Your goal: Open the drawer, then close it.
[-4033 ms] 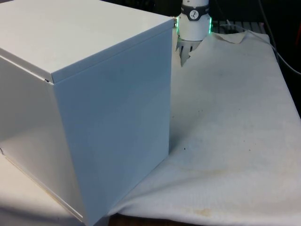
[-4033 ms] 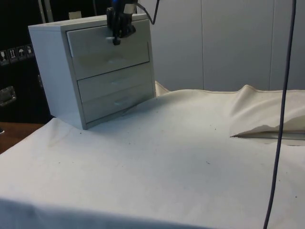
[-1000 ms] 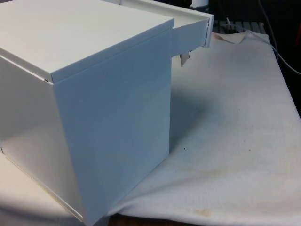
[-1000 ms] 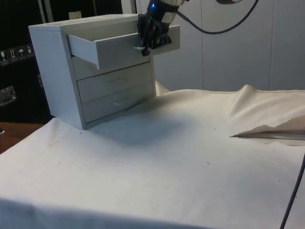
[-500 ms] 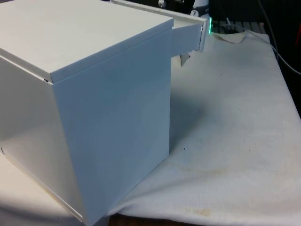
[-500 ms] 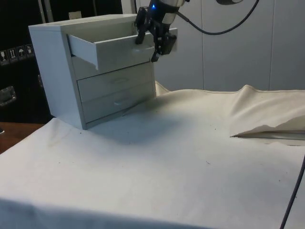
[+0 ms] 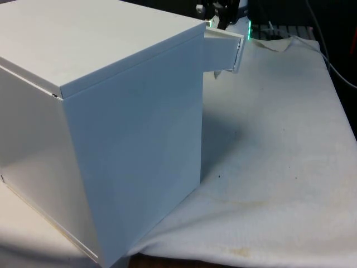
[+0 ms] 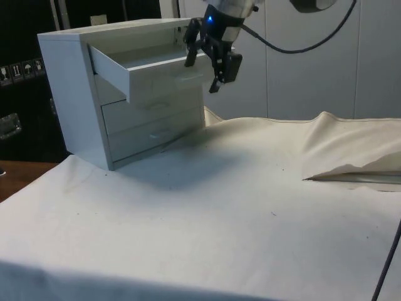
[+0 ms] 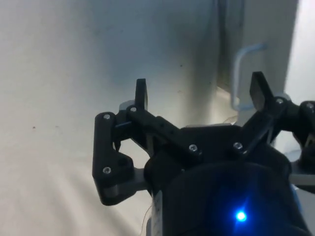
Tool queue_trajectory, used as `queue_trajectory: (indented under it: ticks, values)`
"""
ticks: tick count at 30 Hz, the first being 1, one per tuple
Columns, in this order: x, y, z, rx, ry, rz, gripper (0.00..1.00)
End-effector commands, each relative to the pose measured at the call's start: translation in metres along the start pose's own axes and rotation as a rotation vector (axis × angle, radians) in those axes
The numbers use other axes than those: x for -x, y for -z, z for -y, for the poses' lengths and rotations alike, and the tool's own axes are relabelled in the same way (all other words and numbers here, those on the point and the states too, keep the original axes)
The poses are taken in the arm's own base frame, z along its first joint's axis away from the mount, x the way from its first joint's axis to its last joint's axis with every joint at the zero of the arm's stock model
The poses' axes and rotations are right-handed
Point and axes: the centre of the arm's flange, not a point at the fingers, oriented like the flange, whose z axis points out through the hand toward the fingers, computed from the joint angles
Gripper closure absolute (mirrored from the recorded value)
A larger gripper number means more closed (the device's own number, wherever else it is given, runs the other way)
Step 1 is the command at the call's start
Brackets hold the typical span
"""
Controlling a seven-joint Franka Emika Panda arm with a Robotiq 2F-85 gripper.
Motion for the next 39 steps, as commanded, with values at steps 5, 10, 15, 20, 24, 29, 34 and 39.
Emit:
queue_trajectory:
  ticks: [5, 10, 15, 20, 24, 29, 34, 39]
  values:
    - [-0.002, 0.000, 0.018, 0.003, -0.002, 0.000, 0.00]
    - [0.001, -0.008, 0.029, -0.008, -0.005, 0.012, 0.00]
    - [0.010, -0.020, 0.031, -0.009, -0.021, 0.032, 0.00]
    - [0.019, -0.027, 0.030, -0.010, -0.029, 0.041, 0.00]
    - [0.024, -0.029, 0.027, -0.006, -0.033, 0.046, 0.00]
    - [0.023, -0.027, 0.025, 0.000, -0.033, 0.045, 0.00]
    - [0.023, -0.029, 0.029, -0.015, -0.026, 0.051, 0.10]
    - [0.021, -0.025, 0.025, 0.007, -0.017, 0.041, 0.41]
